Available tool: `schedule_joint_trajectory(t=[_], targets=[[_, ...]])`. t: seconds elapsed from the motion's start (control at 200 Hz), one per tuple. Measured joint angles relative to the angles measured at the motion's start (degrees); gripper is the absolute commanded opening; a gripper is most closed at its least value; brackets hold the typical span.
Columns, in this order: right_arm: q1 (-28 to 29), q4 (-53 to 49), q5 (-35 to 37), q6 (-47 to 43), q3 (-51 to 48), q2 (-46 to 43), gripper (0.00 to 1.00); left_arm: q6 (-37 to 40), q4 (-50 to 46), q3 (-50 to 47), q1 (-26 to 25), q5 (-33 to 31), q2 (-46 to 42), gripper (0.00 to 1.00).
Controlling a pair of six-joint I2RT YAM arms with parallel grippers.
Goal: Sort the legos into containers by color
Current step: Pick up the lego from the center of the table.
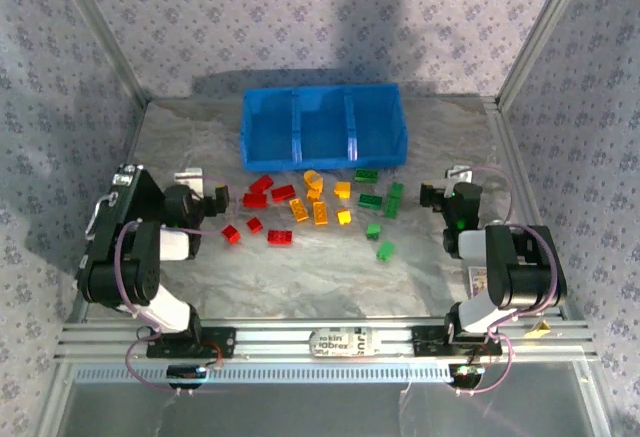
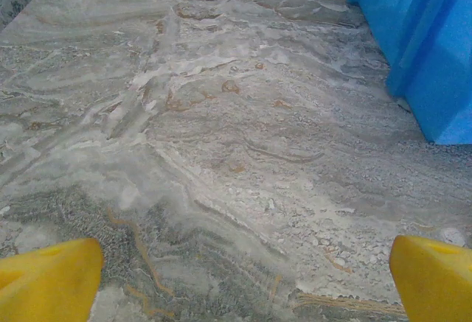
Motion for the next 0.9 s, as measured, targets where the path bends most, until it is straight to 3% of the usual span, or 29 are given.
schedule_joint_trajectory(t=[0.899], targets=[[-0.1,-0.8,-3.0,0.0,0.0,0.0,0.99,0.0,0.0,0.0,0.0,0.0,0.0,1.0]])
